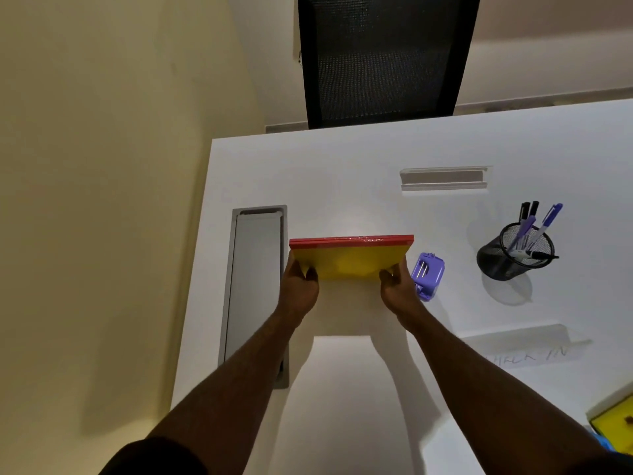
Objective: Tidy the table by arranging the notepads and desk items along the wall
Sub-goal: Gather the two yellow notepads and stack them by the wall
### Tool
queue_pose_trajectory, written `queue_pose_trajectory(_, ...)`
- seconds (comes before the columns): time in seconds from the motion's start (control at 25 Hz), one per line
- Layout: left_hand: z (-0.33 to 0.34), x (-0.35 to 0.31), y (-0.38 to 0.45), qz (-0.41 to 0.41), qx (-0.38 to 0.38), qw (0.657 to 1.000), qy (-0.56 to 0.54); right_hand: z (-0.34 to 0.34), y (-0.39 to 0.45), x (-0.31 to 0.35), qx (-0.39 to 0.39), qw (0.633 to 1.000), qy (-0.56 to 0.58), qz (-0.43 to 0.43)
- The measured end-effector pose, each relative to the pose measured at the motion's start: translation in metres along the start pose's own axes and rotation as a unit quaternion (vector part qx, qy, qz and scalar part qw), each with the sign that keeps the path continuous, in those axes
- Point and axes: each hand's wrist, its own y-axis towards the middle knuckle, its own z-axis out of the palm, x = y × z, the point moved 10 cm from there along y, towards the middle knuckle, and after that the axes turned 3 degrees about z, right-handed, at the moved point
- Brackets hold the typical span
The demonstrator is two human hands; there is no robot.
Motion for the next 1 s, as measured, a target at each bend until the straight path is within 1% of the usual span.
queue_pose_trajectory(0.12,-0.02,-0.014,-0.002,0.019,0.014,0.999,0.031,0.007,-0.005,0.018,0.025,0.996,-0.06,-0.063)
queue_pose_trajectory(0.2,-0.051,-0.016,-0.011,0.03,0.018,0.997,0.076,0.024,-0.016,0.031,0.054,0.988,-0.101,-0.099)
queue_pose_trajectory(0.28,-0.089,-0.006,-0.021,0.024,0.005,0.993,0.116,0.048,-0.03,0.041,0.068,0.984,-0.121,-0.111)
queue_pose_trajectory(0.44,-0.165,0.032,-0.038,-0.048,-0.042,0.983,0.173,0.119,-0.056,0.044,0.106,0.983,-0.109,-0.101)
queue_pose_trajectory(0.6,-0.213,0.072,-0.057,-0.116,-0.067,0.967,0.218,0.172,-0.079,0.037,0.108,0.98,-0.137,-0.095)
queue_pose_trajectory(0.72,-0.218,0.098,-0.063,-0.148,-0.057,0.96,0.232,0.198,-0.085,0.02,0.134,0.974,-0.169,-0.071)
queue_pose_trajectory(0.84,-0.21,0.115,-0.067,-0.18,-0.045,0.958,0.218,0.211,-0.085,-0.001,0.147,0.967,-0.202,-0.043)
queue_pose_trajectory(1.0,-0.2,0.14,-0.071,-0.218,-0.014,0.946,0.238,0.227,-0.092,-0.027,0.184,0.953,-0.238,-0.03)
